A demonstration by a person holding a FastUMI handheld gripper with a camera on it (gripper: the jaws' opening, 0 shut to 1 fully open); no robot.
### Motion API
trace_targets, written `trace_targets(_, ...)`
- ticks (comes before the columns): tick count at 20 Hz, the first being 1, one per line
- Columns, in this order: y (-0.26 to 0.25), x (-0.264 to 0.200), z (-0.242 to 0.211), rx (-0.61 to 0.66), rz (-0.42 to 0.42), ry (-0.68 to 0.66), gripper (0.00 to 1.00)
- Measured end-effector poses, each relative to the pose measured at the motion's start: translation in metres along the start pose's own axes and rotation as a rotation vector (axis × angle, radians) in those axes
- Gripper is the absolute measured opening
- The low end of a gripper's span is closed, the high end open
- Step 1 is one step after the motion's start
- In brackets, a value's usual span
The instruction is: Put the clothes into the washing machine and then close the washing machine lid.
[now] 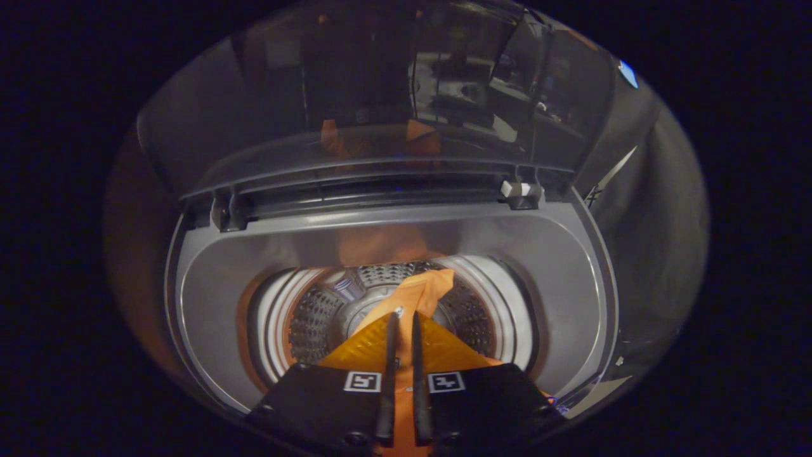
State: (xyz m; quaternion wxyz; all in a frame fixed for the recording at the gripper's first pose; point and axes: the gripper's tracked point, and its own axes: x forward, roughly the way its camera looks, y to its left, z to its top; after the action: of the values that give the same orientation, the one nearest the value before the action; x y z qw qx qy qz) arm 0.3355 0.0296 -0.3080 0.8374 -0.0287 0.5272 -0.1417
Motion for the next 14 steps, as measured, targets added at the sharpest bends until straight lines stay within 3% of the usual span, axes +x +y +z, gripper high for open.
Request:
trace_targets(7,0.007,-0.017,-0.006,0.012,0.046,-0.052,0.74)
trace_targets(9,0.008,-0.026,-0.01,0.003,0.055,-0.065,0.77)
trace_targets(14,0.016,-0.062,-0.005,-0.04,0.093,-0.157,0.96)
